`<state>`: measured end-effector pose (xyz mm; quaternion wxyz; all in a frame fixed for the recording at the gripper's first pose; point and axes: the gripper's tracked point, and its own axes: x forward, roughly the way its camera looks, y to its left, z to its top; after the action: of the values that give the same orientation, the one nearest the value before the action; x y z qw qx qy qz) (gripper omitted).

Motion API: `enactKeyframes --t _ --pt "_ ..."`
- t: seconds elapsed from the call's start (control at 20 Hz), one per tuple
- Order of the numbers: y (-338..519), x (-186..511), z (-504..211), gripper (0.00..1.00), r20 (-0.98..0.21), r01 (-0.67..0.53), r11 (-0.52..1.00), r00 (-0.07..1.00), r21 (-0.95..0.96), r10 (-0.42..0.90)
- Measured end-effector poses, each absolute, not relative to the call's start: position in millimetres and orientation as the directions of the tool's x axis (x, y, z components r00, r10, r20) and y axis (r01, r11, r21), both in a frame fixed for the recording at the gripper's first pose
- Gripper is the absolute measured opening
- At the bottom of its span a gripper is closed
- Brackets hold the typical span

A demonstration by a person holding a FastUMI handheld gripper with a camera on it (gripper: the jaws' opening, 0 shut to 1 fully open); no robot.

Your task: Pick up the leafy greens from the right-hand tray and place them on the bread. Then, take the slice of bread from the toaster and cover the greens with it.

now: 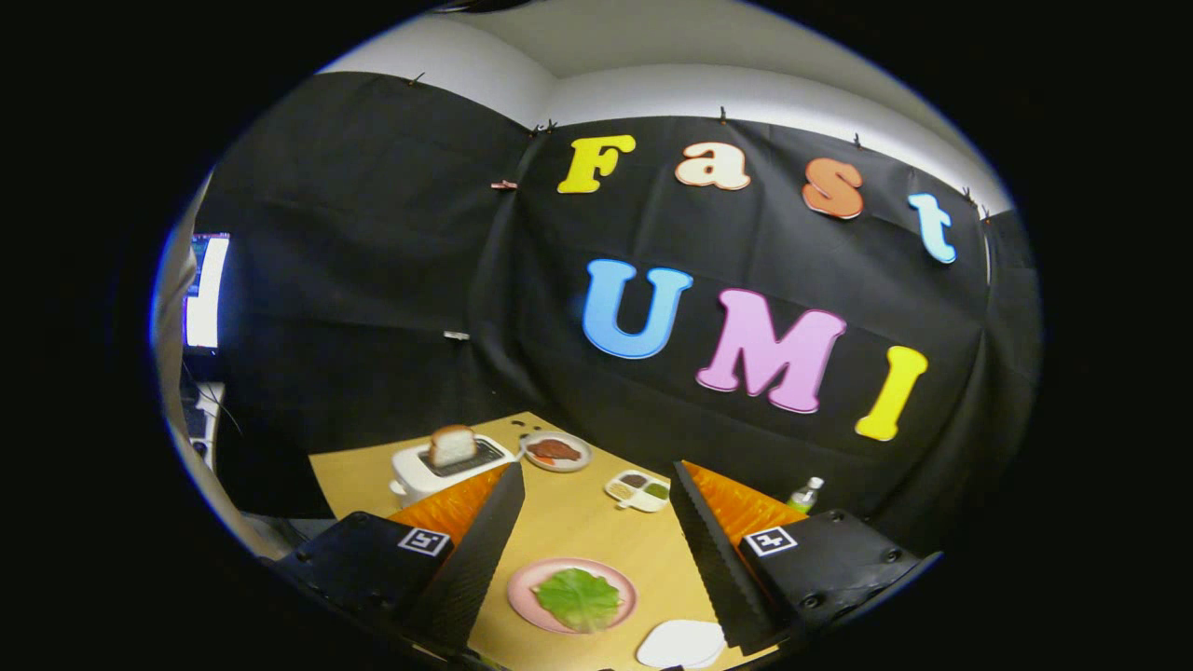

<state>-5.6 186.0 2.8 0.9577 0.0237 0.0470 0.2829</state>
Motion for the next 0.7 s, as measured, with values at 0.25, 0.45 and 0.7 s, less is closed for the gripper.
enactKeyframes --t 0.25,0.45,0.7 --pt "284.4 36.6 25.8 0.98 -0.133 -0.592 0.764 0.762 0.255 0.634" --pt "371.9 61.9 0.9 0.98 -0.232 -0.611 0.729 0.695 0.308 0.681" --pt "470.1 79.2 -70.8 0.97 -0.418 -0.519 0.744 0.617 0.421 0.667"
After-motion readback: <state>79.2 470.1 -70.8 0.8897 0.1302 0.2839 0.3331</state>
